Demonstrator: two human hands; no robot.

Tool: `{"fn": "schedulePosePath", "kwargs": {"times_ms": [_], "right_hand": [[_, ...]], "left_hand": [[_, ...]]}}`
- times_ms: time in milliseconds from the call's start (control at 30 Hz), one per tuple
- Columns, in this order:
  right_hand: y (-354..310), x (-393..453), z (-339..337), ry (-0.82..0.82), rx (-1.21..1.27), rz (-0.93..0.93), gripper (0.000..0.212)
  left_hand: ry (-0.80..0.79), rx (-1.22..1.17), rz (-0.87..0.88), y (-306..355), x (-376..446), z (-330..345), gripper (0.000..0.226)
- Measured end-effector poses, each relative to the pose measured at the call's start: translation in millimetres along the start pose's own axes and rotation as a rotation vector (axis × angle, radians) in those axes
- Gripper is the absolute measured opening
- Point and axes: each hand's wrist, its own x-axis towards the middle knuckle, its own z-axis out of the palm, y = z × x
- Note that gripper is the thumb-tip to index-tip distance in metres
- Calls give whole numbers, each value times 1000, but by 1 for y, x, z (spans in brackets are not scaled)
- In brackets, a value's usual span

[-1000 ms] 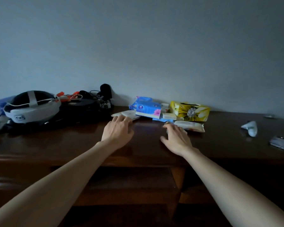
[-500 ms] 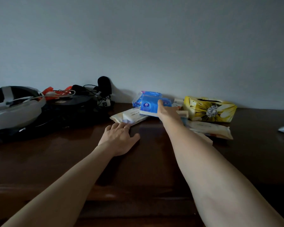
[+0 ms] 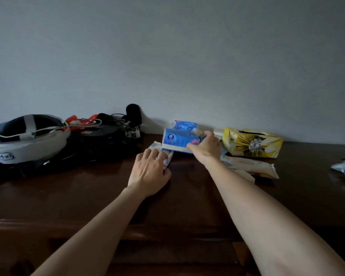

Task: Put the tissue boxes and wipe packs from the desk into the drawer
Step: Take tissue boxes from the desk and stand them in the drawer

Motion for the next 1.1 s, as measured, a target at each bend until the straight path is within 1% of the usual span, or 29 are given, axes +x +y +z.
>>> {"fn": "schedulePosePath", "kwargs": {"times_ms": [67, 133, 200, 267, 300, 333, 400, 467, 533, 567, 633, 667, 700, 733, 767, 800, 833, 867, 900, 933, 1000, 1067, 1100], "right_hand": [[-6, 5, -6, -113, -135, -128, 98], [-17, 8, -4, -201, -239, -152, 112], [-33, 9, 6, -223, -336, -109, 121], [-49, 9, 21, -245, -392, -44, 133], [-57, 9, 30, -267, -381, 6, 138], [-63, 10, 39, -277, -356, 63, 141], [-71, 12, 54, -243, -317, 163, 136], [-69, 13, 60, -190, -302, 170, 127], [-57, 14, 53, -194, -268, 70, 122], [-50, 14, 44, -216, -227, -19, 118], [-31, 7, 23, -237, -81, -274, 113], [-22, -2, 12, -215, -7, -426, 115], [-16, -12, 2, -179, 48, -578, 119], [-11, -21, -5, -143, 82, -718, 122], [-9, -28, -12, -107, 99, -832, 125], [-8, -33, -20, -74, 103, -914, 128], [-8, -36, -29, -50, 102, -965, 130], [-6, -36, -40, -43, 99, -983, 131], [-3, -34, -52, -56, 87, -979, 133], [2, -28, -64, -85, 55, -966, 136], [18, -11, -90, -132, -95, -942, 140], [37, 12, -112, -113, -241, -866, 129], [46, 24, -120, -79, -275, -792, 121]], "left_hand": [[9, -41, -36, -1, 0, 2, 54], [13, -93, -80, -3, 1, 6, 60], [24, -157, -133, -6, 4, 11, 62], [25, -275, -249, -12, 8, 13, 67], [14, -349, -322, -16, 10, 13, 71], [-1, -416, -385, -20, 11, 13, 73], [-29, -503, -451, -24, 14, 12, 74], [-27, -563, -460, -26, 14, 12, 75], [6, -676, -471, -27, 14, 11, 76], [45, -790, -501, -28, 15, 8, 78], [180, -1075, -576, -31, 15, 3, 85], [242, -1182, -615, -30, 15, 0, 89], [267, -1252, -651, -28, 16, -4, 93], [243, -1318, -674, -25, 19, -9, 95], [171, -1387, -688, -19, 24, -16, 95], [65, -1446, -692, -10, 32, -23, 92], [-29, -1463, -679, -1, 41, -30, 89], [-82, -1434, -667, 9, 51, -35, 85], [-98, -1407, -669, 18, 59, -38, 82], [-89, -1410, -678, 26, 67, -39, 79], [-27, -1457, -690, 40, 81, -34, 72], [56, -1468, -710, 55, 92, -23, 65], [86, -1452, -725, 62, 94, -14, 62]]}}
